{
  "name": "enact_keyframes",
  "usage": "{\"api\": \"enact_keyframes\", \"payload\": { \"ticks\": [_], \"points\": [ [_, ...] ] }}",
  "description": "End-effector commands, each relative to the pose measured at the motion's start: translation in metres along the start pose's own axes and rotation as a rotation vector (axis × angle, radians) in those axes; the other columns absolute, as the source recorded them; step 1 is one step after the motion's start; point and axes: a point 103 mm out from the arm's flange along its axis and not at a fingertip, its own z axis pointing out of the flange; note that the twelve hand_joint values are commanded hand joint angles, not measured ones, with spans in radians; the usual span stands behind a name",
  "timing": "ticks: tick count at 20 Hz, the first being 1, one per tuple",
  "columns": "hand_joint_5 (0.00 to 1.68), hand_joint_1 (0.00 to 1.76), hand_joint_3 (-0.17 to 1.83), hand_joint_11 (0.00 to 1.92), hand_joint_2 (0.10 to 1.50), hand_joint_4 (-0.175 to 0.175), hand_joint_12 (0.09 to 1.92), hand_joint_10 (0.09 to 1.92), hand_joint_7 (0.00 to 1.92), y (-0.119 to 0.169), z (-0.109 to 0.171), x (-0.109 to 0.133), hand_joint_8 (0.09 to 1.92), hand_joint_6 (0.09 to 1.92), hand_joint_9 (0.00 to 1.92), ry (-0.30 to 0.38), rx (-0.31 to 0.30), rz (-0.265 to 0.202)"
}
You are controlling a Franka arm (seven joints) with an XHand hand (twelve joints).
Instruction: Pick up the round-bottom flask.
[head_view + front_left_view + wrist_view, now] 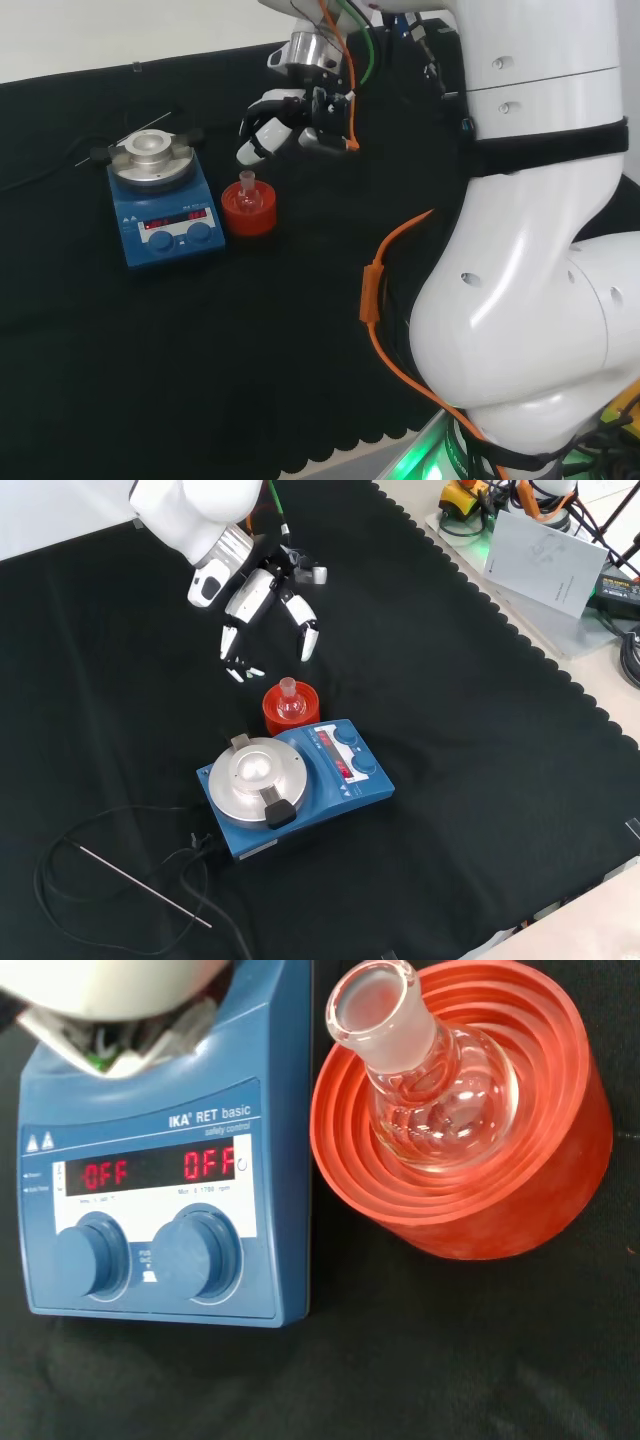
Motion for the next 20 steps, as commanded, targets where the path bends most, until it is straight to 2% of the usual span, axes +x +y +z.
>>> {"api": "enact_keyframes", "payload": {
  "ticks": [1, 6, 13, 17, 20],
  "points": [
    [0.20, 0.89, 0.90, 0.43, 0.35, -0.173, 1.44, 0.96, 0.47, 0.007, 0.008, 0.002, 1.04, 1.04, 0.49, -0.050, 0.003, -0.003],
    [0.18, 0.88, 0.90, 0.44, 0.34, -0.174, 1.44, 0.98, 0.48, 0.009, 0.014, 0.000, 1.04, 1.03, 0.52, -0.063, 0.018, -0.009],
    [0.16, 0.85, 0.89, 0.44, 0.34, -0.172, 1.44, 0.97, 0.48, 0.007, 0.021, -0.017, 1.04, 1.02, 0.54, -0.027, 0.067, -0.030],
    [0.15, 0.82, 0.88, 0.42, 0.34, -0.167, 1.45, 0.97, 0.46, 0.007, 0.025, -0.026, 1.04, 0.99, 0.51, -0.102, 0.085, -0.022],
    [0.15, 0.82, 0.87, 0.41, 0.34, -0.166, 1.46, 0.98, 0.44, 0.008, 0.025, -0.025, 1.04, 0.97, 0.49, -0.165, 0.061, -0.014]
  ]
}}
